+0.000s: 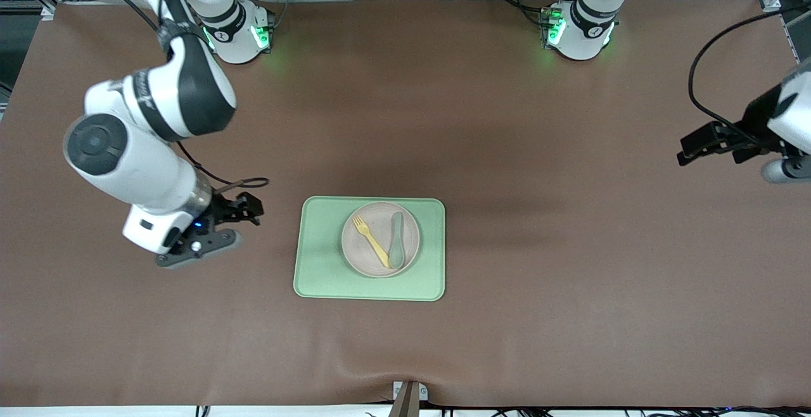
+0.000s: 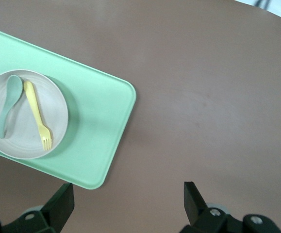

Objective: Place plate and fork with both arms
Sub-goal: 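Release the plate and raise the left gripper while the right gripper approaches, then lower the right gripper onto the yellow fork and grasp it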

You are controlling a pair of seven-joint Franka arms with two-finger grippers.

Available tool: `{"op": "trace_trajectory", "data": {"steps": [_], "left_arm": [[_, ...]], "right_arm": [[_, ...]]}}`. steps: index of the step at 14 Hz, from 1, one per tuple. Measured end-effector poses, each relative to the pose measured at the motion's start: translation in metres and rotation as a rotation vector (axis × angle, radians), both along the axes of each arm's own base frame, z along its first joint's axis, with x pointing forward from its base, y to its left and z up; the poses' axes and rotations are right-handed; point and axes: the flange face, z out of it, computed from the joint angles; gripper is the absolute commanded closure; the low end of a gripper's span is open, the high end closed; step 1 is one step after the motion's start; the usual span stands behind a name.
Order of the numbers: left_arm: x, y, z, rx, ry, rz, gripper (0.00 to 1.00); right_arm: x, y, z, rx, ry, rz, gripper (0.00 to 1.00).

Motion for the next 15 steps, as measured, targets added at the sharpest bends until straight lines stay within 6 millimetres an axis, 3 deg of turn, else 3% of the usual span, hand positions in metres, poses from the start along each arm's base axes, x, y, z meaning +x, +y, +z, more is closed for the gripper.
{"op": "trace_trajectory", "data": {"steps": [3,6,10,15], "left_arm": [[-0.021,0.001,0.007,0.019,-0.002,-0.067,0.00],[-0.028,0.011,0.010,0.023,0.012,-0.172,0.00],[-0.031,0.007,0.014,0.023,0.019,-0.217,0.00],[-0.034,0.005,0.017,0.023,0.027,-0.222,0.00]], "right_arm": [[0.008,0.039,-0.045,0.001,0.005,0.053,0.00],[0.011,0.072,-0.090,0.012,-0.019,0.091,0.00],[0.014,0.103,-0.129,0.040,-0.086,0.123,0.10],[0.002,0.144,-0.182,0.056,-0.098,0.116,0.25]]}}
